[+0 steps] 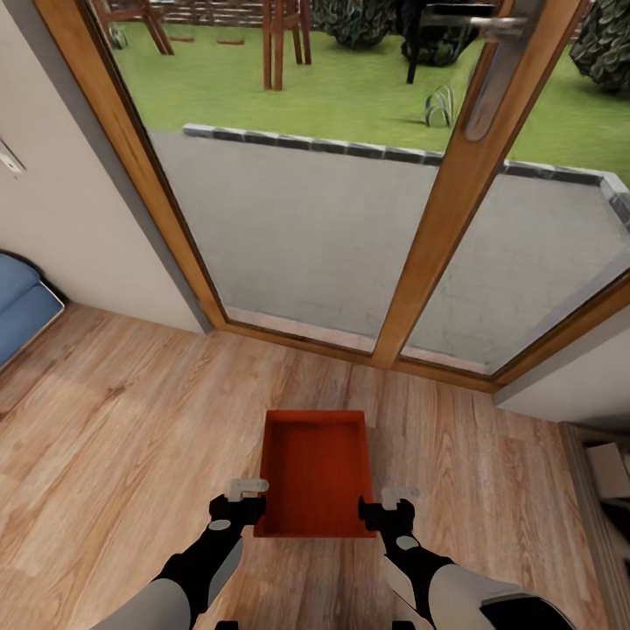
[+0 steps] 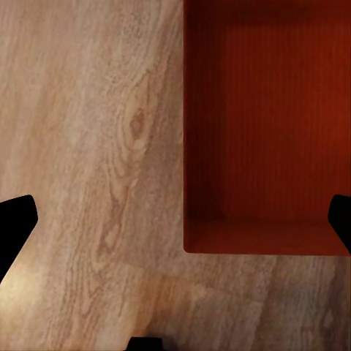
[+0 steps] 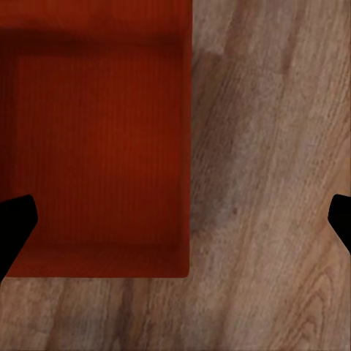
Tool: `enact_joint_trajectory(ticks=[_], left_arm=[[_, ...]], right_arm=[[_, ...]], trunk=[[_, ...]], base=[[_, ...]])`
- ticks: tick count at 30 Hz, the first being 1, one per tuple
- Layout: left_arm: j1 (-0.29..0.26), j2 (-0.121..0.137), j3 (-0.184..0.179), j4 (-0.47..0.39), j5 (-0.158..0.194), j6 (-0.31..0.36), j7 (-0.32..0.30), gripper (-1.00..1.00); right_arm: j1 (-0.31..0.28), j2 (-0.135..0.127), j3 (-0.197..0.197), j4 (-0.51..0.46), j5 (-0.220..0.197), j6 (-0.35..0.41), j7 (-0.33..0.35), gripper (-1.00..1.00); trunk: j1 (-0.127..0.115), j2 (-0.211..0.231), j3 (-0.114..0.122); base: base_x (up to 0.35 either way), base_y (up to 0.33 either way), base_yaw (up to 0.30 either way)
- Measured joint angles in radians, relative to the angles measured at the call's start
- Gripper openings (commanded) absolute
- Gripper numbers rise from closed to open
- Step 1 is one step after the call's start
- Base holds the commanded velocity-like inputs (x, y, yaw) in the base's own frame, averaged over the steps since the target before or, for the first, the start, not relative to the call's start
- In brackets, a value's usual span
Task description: Move the two storage containers from the living room to the garage. In the garage, place one container on the floor and stack the other container on top of it (either order is fine).
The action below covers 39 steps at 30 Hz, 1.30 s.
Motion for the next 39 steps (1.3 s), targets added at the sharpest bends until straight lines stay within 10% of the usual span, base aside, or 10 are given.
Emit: enact_joint_trajectory(ticks=[39], left_arm=[[0.0, 0.0, 0.004, 0.002, 0.001, 0.0, 0.015, 1.0]], right_arm=[[0.0, -0.004, -0.002, 0.0, -0.002, -0.005, -0.002, 1.0]], trunk=[[0.15, -0.273, -0.122]], base=[[0.0, 0.0, 0.0]])
